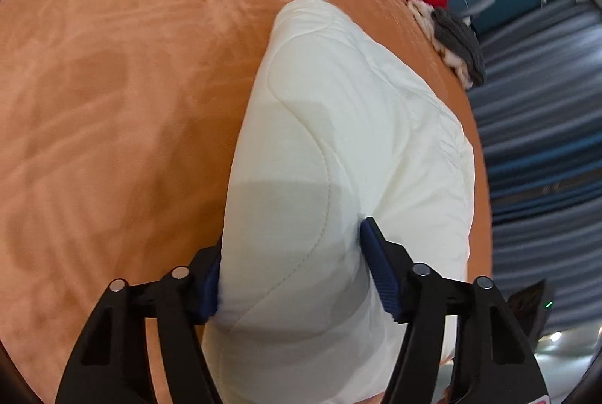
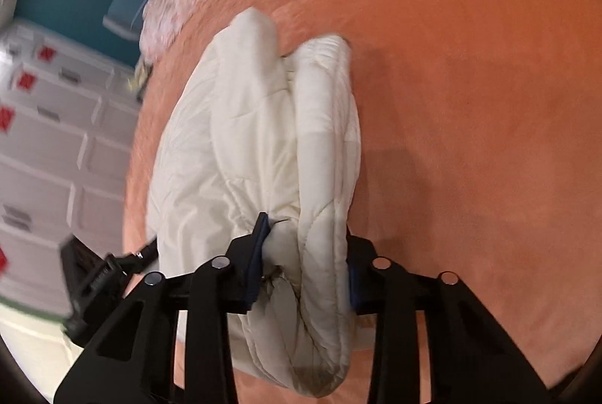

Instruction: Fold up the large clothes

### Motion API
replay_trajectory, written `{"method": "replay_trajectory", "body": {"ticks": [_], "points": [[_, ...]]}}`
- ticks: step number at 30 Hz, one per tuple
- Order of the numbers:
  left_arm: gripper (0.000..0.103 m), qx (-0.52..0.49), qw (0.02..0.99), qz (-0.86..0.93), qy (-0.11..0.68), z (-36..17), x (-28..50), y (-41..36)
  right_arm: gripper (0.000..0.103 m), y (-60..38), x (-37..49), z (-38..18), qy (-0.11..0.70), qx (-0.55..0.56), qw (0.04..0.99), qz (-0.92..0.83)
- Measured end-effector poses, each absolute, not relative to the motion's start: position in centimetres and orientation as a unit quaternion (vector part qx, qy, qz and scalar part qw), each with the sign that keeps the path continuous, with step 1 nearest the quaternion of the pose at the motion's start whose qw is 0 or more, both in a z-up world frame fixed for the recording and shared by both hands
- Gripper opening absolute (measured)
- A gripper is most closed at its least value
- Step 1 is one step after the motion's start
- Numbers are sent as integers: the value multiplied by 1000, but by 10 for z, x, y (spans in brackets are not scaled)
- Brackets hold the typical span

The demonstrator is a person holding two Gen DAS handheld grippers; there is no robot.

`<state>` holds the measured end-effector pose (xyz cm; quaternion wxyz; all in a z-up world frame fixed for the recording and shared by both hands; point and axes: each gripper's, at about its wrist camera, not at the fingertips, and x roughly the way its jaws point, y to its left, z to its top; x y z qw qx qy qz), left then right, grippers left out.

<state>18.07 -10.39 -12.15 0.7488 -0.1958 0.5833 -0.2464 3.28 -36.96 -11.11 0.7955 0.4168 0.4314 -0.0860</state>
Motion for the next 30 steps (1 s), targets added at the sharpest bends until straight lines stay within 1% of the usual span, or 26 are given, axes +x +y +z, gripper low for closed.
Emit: {"method": "replay_trajectory", "body": {"ticks": [4,7,11,12,13,15,16,17,18,19,23,24,26,27,28,29,30], "points": [[58,-150,750,-254,592,-112,134,-77,32,-329,-1,-104,470,357,804,-71],[58,-127,751,-253,597,-113,92,-49,32,-303,-37,-107,481,363,797,-51],[60,-138,746,-243,605,-115,57,-18,34,-280,-65,-109,490,364,792,-37],[63,-135,748,-241,604,-114,53,-15,36,-276,-67,-110,491,362,791,-36],[68,-128,753,-237,601,-114,52,-13,39,-275,-67,-111,492,361,791,-35],[74,-118,759,-229,598,-114,54,-13,44,-276,-63,-111,493,361,791,-38],[77,-117,760,-229,597,-114,57,-14,49,-279,-59,-111,492,364,790,-40],[78,-113,763,-229,594,-113,60,-16,51,-281,-55,-110,493,366,788,-45],[82,-108,768,-227,589,-112,63,-19,56,-280,-56,-111,493,366,788,-48],[86,-102,771,-225,587,-112,66,-22,58,-281,-51,-111,494,367,787,-49],[88,-93,778,-222,581,-115,75,-33,61,-281,-37,-117,491,370,787,-56],[88,-94,779,-220,580,-115,76,-33,61,-279,-36,-118,489,371,787,-57],[89,-94,783,-215,576,-115,75,-36,57,-277,-37,-119,484,374,789,-58],[89,-93,785,-214,574,-114,73,-35,49,-276,-38,-118,481,372,792,-56],[85,-90,788,-215,570,-112,71,-37,41,-275,-41,-115,479,365,797,-55],[83,-86,790,-215,568,-110,69,-38,37,-273,-45,-112,478,357,801,-55],[77,-82,792,-216,565,-107,68,-39,32,-270,-48,-107,477,341,808,-57]]}}
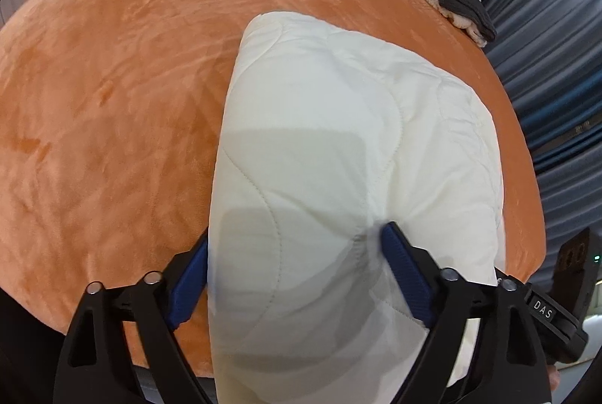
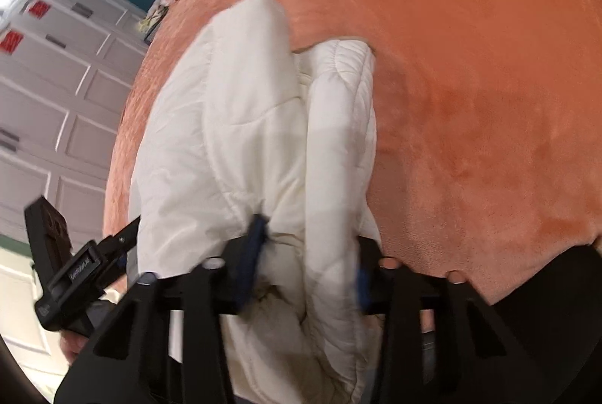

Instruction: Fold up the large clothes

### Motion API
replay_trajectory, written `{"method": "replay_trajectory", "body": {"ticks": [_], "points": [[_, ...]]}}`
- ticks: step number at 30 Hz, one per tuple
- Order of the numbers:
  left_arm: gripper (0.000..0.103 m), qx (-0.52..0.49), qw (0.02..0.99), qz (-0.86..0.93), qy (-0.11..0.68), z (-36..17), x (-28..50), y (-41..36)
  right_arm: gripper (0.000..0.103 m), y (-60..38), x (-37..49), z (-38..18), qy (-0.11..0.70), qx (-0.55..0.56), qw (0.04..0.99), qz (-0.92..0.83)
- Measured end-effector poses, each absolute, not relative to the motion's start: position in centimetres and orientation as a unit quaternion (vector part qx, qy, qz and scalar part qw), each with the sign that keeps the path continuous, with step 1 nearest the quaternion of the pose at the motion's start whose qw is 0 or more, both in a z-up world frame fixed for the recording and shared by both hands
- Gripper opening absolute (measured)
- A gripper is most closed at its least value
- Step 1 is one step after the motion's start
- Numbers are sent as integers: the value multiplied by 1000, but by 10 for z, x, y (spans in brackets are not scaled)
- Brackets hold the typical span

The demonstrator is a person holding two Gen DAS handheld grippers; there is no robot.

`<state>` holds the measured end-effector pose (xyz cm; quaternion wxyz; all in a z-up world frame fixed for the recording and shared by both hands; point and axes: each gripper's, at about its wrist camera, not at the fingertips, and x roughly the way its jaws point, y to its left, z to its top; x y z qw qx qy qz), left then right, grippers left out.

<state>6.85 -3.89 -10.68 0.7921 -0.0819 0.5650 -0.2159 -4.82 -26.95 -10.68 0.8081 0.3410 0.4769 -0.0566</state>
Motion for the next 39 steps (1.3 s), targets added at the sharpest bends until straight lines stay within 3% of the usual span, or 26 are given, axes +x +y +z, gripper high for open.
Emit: {"method": "replay_trajectory", "body": {"ticks": [3,7,13,24,39], "points": [[65,-55,802,-221,552,-94,63,-43,25,-262,-53,-89,472,304,825,-64],[54,-34,813,-229,534,-71,52,-46,23,-254,-62,-61,450,263,851,-70],[48,-24,834,-250,492,-30,45,-46,23,-256,-73,-25,415,254,871,-66],[45,-28,863,-288,414,42,53,-46,23,-254,-71,34,343,250,904,-60],[42,-21,900,-291,323,104,98,-34,22,-243,-6,92,279,216,934,-47]]}}
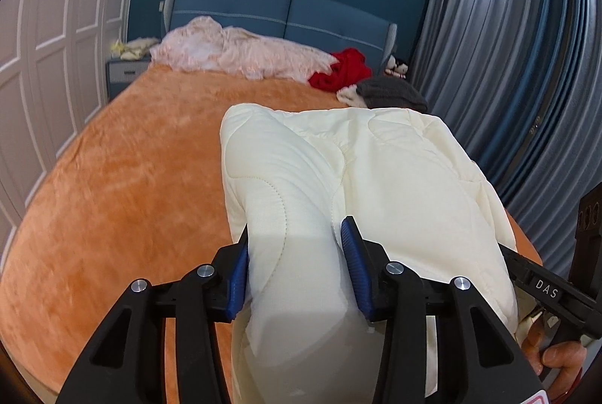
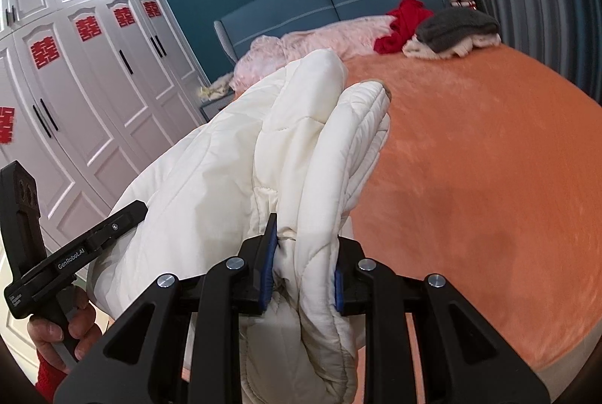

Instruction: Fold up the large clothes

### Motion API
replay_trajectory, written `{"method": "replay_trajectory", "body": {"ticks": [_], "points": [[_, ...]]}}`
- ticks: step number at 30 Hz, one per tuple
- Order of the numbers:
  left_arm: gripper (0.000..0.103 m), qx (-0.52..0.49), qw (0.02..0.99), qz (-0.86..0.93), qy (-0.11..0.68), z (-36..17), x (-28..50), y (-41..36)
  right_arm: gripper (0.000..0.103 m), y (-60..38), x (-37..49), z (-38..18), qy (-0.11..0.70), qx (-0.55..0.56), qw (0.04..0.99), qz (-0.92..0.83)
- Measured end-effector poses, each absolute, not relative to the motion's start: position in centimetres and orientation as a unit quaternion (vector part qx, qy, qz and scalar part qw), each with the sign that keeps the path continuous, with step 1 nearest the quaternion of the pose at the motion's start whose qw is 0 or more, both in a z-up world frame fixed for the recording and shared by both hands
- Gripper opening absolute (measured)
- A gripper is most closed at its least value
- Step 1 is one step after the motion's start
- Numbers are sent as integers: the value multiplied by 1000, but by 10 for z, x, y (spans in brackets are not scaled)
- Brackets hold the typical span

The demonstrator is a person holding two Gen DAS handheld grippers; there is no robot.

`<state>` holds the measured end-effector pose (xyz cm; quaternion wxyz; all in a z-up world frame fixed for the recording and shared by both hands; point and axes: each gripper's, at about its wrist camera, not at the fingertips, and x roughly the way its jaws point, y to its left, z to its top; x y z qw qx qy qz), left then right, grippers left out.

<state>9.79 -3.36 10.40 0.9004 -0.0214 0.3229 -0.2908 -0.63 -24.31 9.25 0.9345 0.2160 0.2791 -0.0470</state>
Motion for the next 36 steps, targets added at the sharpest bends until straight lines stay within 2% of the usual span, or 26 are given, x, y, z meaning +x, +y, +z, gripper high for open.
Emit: {"method": "replay_trajectory", "body": {"ticks": [11,19,25,29,32,34,36], "points": [[39,-18,914,-271,300,107,163,-27,22,-245,74,91,262,210,941,-29],[38,-31,914,-273,298,77,225,-24,23,-252,132,61,262,221,939,-15],[37,-33,908,-266,321,20,271,-29,23,-261,179,6,292,237,927,-17],[37,-43,890,-237,386,-56,296,-24,25,-264,200,-63,348,266,898,-23],[44,-59,887,-209,407,-99,293,-10,41,-263,194,-110,369,287,883,-29],[58,-61,893,-195,401,-103,285,-2,59,-265,180,-117,358,288,887,-39],[69,-63,893,-179,407,-99,280,2,64,-271,169,-112,359,286,887,-57]]}}
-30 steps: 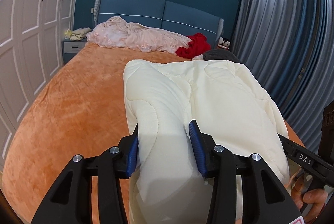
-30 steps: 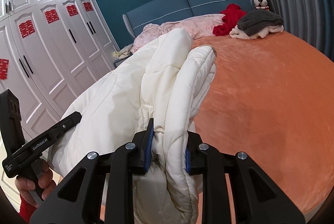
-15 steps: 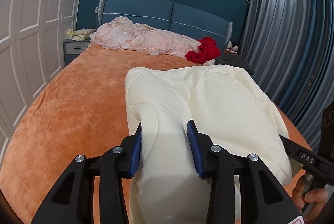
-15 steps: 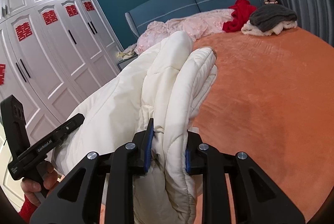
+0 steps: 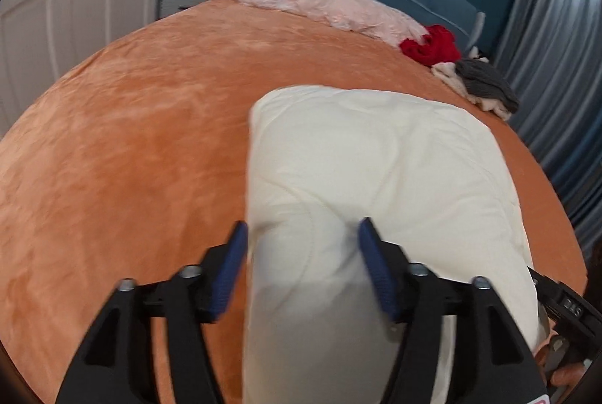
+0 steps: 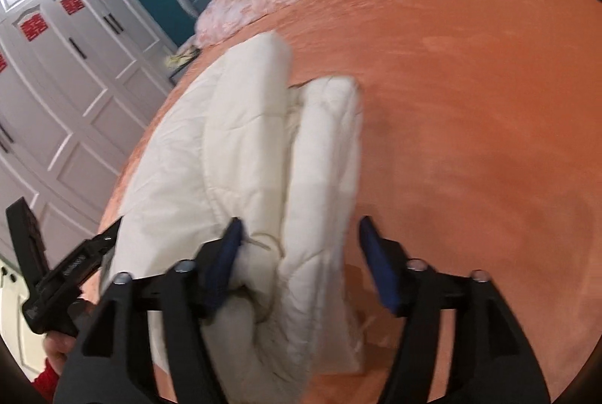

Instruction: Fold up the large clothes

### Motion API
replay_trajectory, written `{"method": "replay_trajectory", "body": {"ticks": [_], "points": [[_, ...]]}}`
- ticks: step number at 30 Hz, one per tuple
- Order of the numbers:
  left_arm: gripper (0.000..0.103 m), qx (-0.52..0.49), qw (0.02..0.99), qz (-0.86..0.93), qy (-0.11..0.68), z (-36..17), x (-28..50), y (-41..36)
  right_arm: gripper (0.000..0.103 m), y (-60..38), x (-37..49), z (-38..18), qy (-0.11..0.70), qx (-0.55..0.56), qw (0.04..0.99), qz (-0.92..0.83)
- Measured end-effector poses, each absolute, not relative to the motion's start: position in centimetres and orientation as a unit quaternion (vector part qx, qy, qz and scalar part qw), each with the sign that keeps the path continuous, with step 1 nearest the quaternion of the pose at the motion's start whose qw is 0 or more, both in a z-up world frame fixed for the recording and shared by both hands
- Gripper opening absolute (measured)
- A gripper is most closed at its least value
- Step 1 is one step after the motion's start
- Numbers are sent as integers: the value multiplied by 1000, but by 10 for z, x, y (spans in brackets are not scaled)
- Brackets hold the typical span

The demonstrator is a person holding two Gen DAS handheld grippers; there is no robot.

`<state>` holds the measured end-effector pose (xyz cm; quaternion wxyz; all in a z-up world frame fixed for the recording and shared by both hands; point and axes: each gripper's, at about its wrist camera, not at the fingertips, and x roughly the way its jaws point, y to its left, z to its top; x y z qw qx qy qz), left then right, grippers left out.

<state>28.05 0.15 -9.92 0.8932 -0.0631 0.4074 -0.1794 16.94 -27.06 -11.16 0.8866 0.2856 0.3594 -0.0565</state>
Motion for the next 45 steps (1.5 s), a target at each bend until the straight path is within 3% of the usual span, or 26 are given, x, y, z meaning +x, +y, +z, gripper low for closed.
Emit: {"method": "replay_trajectory", "body": {"ticks": [8,17,30,36,45], "points": [[69,-70,893,-140,421,-45,275,1,64,-287,144,-37,328,231,909,-109],[69,-31,902,-120,413,-7,308,-50,51,-253,217,2,330,160,927,-82],[69,40,888,-103,446,-83,365,-97,50,-263,305,-88,410,155,891,-121],[76,55,899,-95,425,-108,370,-113,52,-279,301,-125,404,207,885,-106],[77,58,907,-82,408,-132,378,-118,52,-275,307,-140,388,198,893,-110]]}}
